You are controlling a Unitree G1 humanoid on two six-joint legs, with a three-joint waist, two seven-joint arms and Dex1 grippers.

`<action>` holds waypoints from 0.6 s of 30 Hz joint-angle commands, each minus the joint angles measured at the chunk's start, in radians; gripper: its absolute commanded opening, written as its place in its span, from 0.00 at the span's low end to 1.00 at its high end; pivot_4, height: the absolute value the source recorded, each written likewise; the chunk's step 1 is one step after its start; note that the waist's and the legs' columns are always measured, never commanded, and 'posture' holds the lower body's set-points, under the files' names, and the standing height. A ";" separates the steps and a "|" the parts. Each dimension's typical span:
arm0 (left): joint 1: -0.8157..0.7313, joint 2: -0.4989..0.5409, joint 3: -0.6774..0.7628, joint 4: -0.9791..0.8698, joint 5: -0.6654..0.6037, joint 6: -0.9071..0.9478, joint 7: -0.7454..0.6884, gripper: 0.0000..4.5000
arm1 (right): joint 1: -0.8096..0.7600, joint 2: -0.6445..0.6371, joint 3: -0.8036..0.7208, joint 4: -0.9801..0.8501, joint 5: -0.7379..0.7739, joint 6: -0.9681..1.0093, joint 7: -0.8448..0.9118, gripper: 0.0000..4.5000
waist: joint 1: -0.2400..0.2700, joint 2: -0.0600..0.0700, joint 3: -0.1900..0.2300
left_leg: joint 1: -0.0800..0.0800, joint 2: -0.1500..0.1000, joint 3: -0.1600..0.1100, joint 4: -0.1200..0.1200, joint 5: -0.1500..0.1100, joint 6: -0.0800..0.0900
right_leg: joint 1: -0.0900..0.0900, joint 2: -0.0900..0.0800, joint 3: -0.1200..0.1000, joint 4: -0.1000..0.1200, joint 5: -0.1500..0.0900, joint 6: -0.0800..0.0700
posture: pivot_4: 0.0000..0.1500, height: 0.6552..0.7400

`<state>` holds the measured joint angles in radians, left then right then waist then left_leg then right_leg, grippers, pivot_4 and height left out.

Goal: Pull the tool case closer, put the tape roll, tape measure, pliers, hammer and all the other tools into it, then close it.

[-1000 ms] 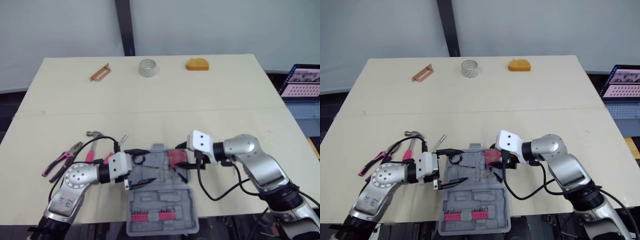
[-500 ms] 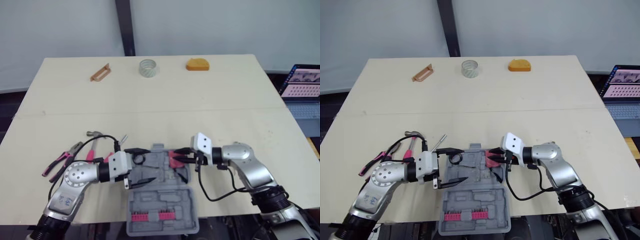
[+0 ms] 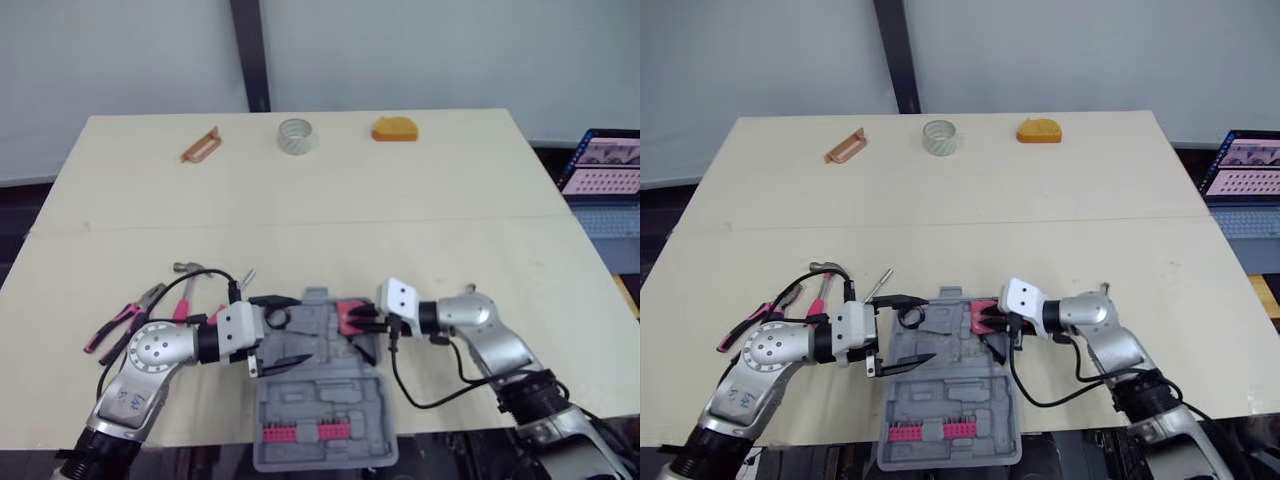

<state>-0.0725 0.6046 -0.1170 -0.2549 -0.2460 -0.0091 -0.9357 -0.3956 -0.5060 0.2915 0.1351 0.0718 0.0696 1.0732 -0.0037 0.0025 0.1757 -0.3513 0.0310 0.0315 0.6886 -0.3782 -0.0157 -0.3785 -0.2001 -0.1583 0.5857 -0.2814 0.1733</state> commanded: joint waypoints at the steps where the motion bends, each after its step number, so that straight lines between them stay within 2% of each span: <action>1: -0.005 -0.001 0.008 -0.003 -0.008 -0.016 -0.005 1.00 | -0.006 0.017 0.008 0.057 -0.014 -0.024 -0.012 0.18 | 0.000 0.000 0.000 | 0.000 0.000 0.000 0.000 0.000 0.000 | 0.000 0.000 0.000 0.000 0.000 0.000 | 1.00 1.00; 11: 0.007 0.002 0.013 -0.013 -0.010 -0.006 -0.002 1.00 | 0.036 0.028 0.037 0.245 -0.042 -0.076 -0.007 0.18 | 0.001 -0.001 -0.003 | 0.003 0.000 0.000 0.000 0.000 0.000 | 0.004 0.000 0.000 0.000 0.000 0.000 | 1.00 1.00; 15: 0.007 0.003 0.012 -0.014 -0.011 0.005 -0.002 1.00 | 0.048 0.044 0.047 0.320 -0.051 -0.113 -0.007 0.18 | 0.001 -0.002 -0.007 | 0.017 0.000 0.001 -0.006 0.000 0.000 | 0.015 0.000 0.001 -0.001 0.000 0.000 | 1.00 1.00; 18: 0.005 0.002 0.012 -0.016 -0.011 0.007 -0.002 1.00 | 0.050 0.055 0.052 0.358 -0.056 -0.136 -0.008 0.18 | 0.000 -0.003 -0.014 | 0.019 0.000 0.000 -0.006 0.000 0.000 | 0.017 0.000 0.000 -0.003 0.000 0.000 | 1.00 1.00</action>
<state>-0.0674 0.6049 -0.1170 -0.2440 -0.2461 0.0023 -0.9387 -0.4023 -0.4458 0.2992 0.3645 0.0807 -0.1001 1.0752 -0.0037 -0.0003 0.1618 -0.3323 0.0316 0.0319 0.6825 -0.3786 -0.0163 -0.3614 -0.1999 -0.1581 0.5830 -0.2815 0.1733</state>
